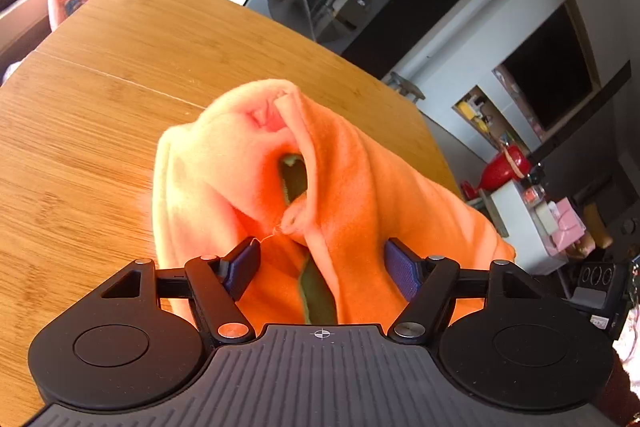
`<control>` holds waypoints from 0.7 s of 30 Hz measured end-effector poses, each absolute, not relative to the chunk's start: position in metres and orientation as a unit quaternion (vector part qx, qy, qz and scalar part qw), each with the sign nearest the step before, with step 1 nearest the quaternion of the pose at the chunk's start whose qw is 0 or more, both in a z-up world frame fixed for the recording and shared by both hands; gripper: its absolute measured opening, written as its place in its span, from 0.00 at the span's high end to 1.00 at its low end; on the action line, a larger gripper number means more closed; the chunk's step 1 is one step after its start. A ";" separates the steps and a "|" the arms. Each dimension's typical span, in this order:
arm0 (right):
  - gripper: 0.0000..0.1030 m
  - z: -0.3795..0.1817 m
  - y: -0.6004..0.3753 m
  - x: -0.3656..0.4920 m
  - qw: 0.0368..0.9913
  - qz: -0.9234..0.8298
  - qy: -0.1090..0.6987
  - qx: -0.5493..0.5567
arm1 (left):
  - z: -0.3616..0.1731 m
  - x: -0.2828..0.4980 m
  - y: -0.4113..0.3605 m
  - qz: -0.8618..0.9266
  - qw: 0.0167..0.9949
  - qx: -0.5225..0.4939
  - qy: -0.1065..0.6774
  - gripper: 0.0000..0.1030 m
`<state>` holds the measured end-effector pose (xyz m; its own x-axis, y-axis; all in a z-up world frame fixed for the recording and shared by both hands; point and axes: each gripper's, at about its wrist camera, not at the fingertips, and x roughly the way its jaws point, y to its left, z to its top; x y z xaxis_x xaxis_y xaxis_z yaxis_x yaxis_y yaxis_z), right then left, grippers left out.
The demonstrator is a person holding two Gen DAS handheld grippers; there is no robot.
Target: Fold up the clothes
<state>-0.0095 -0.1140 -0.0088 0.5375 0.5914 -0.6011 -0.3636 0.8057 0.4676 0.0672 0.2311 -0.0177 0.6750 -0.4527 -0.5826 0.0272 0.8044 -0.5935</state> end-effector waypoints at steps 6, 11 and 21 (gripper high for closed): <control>0.68 -0.005 -0.098 0.010 0.881 0.284 0.362 0.110 | -0.008 0.111 0.217 -0.164 0.880 -0.250 0.368 0.43; 0.85 0.035 -0.091 0.039 0.915 0.271 0.286 0.084 | 0.027 0.155 0.211 -0.185 0.894 -0.245 0.326 0.86; 0.85 0.017 -0.095 -0.010 0.913 0.300 0.275 -0.016 | 0.024 0.079 0.189 -0.225 0.904 -0.185 0.312 0.82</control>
<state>-0.0096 -0.0945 0.0173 0.6682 0.5400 -0.5118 -0.5571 0.8191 0.1369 0.0787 0.1888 0.0238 0.7042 -0.5228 -0.4803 0.2928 0.8302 -0.4744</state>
